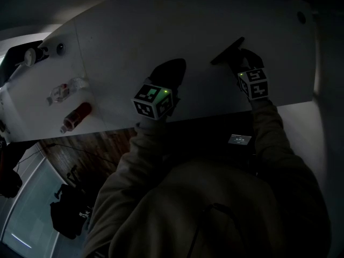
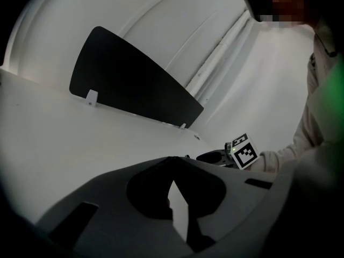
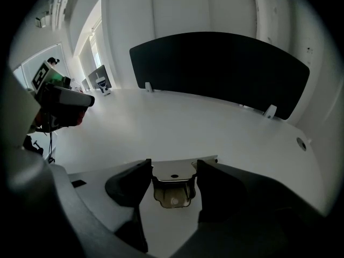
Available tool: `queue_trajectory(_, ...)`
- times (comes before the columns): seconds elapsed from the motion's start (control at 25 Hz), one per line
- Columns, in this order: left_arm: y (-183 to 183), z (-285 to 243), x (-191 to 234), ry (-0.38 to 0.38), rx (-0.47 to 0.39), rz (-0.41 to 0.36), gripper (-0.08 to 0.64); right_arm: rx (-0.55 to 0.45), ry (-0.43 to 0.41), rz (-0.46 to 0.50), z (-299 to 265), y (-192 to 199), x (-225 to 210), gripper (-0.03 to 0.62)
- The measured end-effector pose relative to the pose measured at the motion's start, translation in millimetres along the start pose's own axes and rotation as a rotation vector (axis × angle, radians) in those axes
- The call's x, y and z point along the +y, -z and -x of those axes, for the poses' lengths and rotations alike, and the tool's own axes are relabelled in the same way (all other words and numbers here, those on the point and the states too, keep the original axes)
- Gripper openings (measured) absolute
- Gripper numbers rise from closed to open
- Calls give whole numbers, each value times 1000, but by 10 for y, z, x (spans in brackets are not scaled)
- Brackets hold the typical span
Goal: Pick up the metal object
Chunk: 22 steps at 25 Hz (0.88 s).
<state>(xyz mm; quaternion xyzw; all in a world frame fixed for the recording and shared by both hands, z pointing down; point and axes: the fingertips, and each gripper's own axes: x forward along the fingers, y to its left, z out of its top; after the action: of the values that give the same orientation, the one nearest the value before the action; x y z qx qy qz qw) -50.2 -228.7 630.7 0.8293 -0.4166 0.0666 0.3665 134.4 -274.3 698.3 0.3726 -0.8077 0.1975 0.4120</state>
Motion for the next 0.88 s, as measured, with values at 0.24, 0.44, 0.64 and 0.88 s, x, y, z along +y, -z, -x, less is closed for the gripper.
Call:
queue_trajectory(0.24,-17,88,12,-8,-1,-7,3,-14,-11,-11,80,-78,55,258)
queue_trajectory(0.44,-137,154,-12,-7,-20,-25,4,-35,-8,-16,155,-193,65,258)
queue_trajectory(0.64,-307,239,-56,-8,-44,-47,3,-66,2,-13,255,-396,36,258)
queue_trajectory(0.88,-452,379,-89,-17,-66,-73,3,-107,6,-21,394,-586,53,258)
